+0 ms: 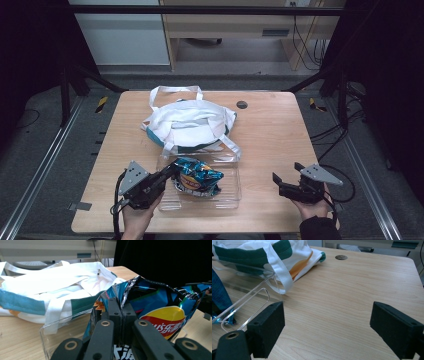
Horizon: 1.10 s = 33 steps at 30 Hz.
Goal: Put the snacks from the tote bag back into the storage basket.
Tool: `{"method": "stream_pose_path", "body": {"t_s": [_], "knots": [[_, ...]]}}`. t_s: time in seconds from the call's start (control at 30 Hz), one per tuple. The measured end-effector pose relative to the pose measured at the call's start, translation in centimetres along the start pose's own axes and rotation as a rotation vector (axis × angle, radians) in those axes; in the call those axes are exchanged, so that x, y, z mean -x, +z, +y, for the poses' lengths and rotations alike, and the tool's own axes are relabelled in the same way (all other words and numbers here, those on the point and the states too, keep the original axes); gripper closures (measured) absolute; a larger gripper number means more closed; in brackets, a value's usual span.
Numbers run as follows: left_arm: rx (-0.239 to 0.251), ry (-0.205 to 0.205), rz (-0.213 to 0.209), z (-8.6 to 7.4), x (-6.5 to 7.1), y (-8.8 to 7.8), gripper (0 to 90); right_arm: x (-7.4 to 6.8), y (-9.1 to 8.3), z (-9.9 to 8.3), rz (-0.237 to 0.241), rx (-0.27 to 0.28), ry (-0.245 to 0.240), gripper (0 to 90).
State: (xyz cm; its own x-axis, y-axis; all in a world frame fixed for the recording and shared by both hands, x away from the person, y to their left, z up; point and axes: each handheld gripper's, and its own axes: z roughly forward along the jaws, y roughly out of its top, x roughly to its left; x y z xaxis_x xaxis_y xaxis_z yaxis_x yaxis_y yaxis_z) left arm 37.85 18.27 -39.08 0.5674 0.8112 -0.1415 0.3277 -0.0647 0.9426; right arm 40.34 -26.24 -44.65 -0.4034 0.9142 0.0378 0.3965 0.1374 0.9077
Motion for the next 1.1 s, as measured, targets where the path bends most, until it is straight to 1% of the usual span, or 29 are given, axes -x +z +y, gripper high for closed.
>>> {"method": "stream_pose_path", "body": {"t_s": [0.17, 0.43, 0.5, 0.6, 0.7, 0.87, 0.97, 1.1], "knots": [[0.003, -0.02, 0.01, -0.1, -0.4, 0.3, 88.9, 0.0, 0.0, 0.0, -0.001, -0.002, 0.003, 12.7], [0.019, -0.018, 0.027, 0.1, -0.6, 1.1, 88.5, 0.1, 0.1, 0.0, -0.004, -0.008, 0.002, 12.7], [0.016, -0.026, 0.023, 0.3, -0.7, 1.3, 88.5, 0.1, 0.2, 0.0, -0.004, -0.008, 0.0, 12.7], [0.019, -0.026, 0.018, 0.5, -0.9, 1.7, 88.4, 0.1, 0.2, -0.1, -0.005, -0.008, -0.001, 12.7], [0.023, -0.039, 0.012, 0.6, -1.2, 2.1, 88.4, 0.1, 0.3, -0.1, -0.005, -0.009, 0.0, 12.7], [0.029, -0.022, 0.013, 0.9, -1.4, 2.8, 88.3, 0.1, 0.3, -0.1, -0.005, -0.011, 0.0, 12.7], [0.032, -0.009, 0.014, 1.0, -1.6, 3.0, 88.2, 0.1, 0.3, -0.1, -0.005, -0.013, 0.002, 12.7], [0.041, 0.0, 0.015, 1.2, -1.9, 3.3, 87.9, 0.1, 0.3, -0.1, -0.005, -0.015, -0.001, 12.7]]}}
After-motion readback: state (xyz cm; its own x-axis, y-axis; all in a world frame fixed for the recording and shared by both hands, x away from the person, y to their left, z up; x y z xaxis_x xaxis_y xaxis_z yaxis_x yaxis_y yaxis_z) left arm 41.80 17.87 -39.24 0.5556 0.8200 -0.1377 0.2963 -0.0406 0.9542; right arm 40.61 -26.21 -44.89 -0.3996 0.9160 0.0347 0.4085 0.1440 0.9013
